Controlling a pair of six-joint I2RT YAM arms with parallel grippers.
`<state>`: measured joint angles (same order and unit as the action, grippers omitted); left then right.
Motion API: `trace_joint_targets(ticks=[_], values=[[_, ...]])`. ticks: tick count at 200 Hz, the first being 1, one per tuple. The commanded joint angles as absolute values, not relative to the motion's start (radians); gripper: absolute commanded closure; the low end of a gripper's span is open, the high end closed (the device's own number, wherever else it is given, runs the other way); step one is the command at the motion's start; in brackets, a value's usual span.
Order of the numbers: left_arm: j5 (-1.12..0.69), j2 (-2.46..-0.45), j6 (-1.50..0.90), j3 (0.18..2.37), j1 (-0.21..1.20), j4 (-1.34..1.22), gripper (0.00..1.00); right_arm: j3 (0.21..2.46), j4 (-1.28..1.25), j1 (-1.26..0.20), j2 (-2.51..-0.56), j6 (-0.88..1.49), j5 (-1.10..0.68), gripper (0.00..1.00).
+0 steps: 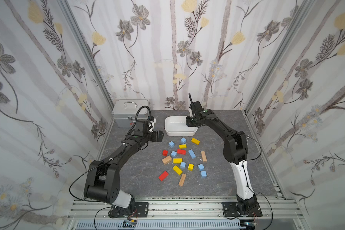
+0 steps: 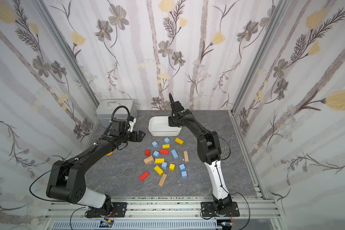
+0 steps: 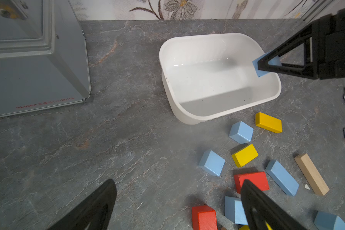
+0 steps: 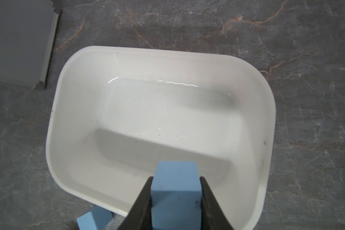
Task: Pick out the blue building blocks
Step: Place the building block in the storage box.
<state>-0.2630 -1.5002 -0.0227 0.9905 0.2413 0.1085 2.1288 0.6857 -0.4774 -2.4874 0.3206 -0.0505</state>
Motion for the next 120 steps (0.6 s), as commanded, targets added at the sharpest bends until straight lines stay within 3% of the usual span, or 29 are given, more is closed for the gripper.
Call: trace_joint_targets(ticks=[1, 120], values=[[-0.257, -1.504, -0.005, 0.988, 0.242, 0.092, 0.0, 2.157, 0.64, -0.479, -2.517, 0.324, -0.029, 1.0], [-0.259, -1.525, 0.014, 1.003, 0.245, 0.12, 0.0, 2.174, 0.596, -0.484, -2.596, 0.348, -0.044, 0.8]])
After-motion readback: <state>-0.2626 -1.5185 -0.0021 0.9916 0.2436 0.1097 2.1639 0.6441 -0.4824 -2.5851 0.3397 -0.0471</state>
